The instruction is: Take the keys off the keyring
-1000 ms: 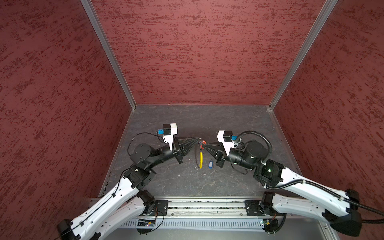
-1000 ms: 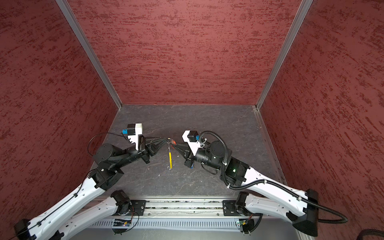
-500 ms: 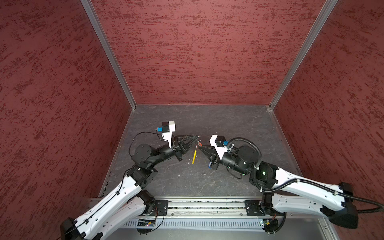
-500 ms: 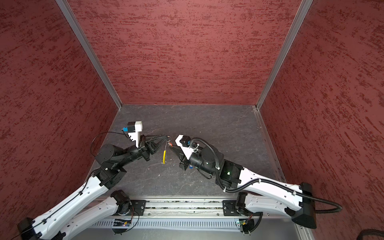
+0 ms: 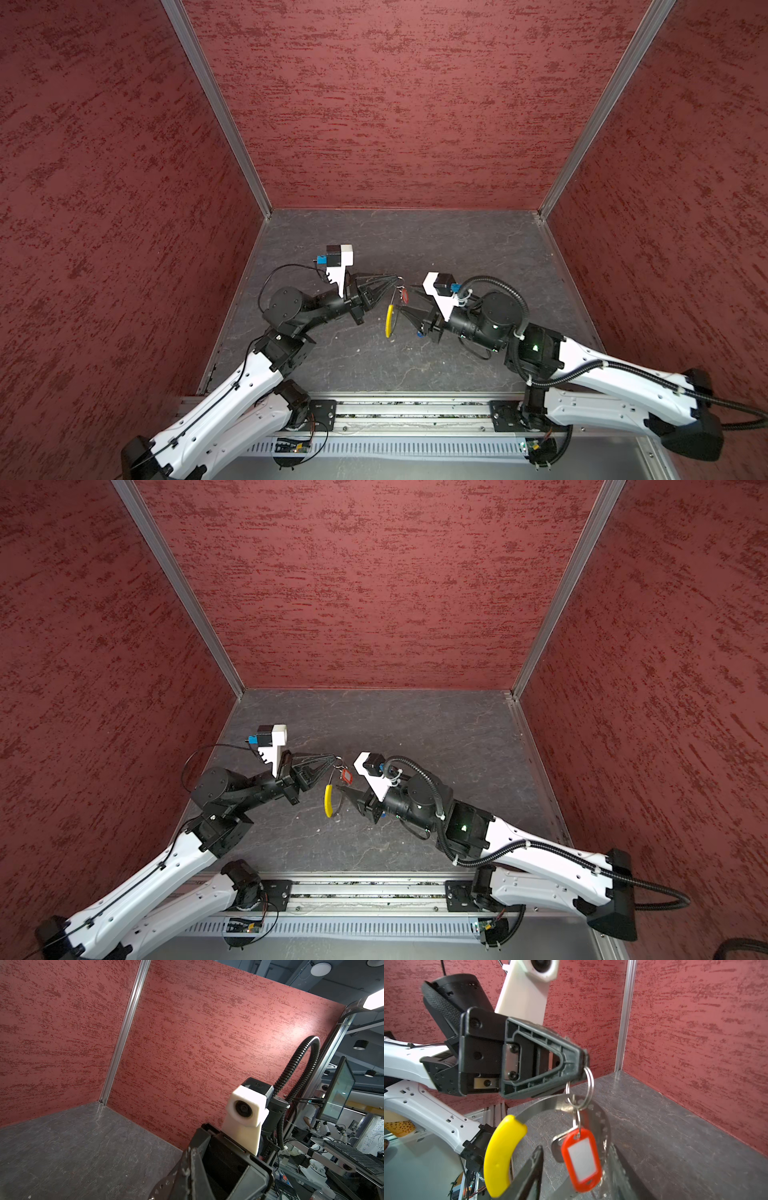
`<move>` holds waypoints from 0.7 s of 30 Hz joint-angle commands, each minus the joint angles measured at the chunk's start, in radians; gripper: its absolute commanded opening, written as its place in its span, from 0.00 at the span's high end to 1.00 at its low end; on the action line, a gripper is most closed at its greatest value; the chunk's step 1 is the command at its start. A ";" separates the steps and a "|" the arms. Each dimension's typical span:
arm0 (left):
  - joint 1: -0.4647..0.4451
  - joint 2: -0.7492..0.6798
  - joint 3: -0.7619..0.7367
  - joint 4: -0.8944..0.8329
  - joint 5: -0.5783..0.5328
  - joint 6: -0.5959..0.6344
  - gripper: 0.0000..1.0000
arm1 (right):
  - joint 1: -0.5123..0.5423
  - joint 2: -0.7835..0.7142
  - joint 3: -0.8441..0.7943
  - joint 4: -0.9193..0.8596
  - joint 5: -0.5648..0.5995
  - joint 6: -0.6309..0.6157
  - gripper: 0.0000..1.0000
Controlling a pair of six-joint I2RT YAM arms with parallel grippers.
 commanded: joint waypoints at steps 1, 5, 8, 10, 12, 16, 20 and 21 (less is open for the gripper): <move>0.008 -0.019 0.023 -0.009 0.027 0.033 1.00 | -0.049 -0.059 0.011 -0.014 -0.108 0.005 0.44; 0.012 -0.026 0.018 -0.010 0.048 0.047 1.00 | -0.179 -0.094 -0.004 0.069 -0.343 0.094 0.41; 0.013 -0.033 0.010 -0.002 0.049 0.049 1.00 | -0.260 -0.069 -0.012 0.193 -0.539 0.202 0.40; 0.013 -0.036 0.009 -0.002 0.049 0.049 1.00 | -0.276 -0.030 -0.012 0.265 -0.634 0.259 0.40; 0.013 -0.036 0.008 0.001 0.049 0.048 1.00 | -0.278 0.011 -0.009 0.316 -0.677 0.302 0.40; 0.014 -0.043 0.006 -0.009 0.045 0.050 1.00 | -0.280 0.056 -0.012 0.383 -0.709 0.347 0.45; 0.015 -0.043 0.004 -0.005 0.047 0.050 1.00 | -0.279 0.075 -0.024 0.411 -0.708 0.378 0.52; 0.014 -0.042 0.003 -0.003 0.050 0.049 1.00 | -0.278 0.079 -0.024 0.414 -0.707 0.384 0.55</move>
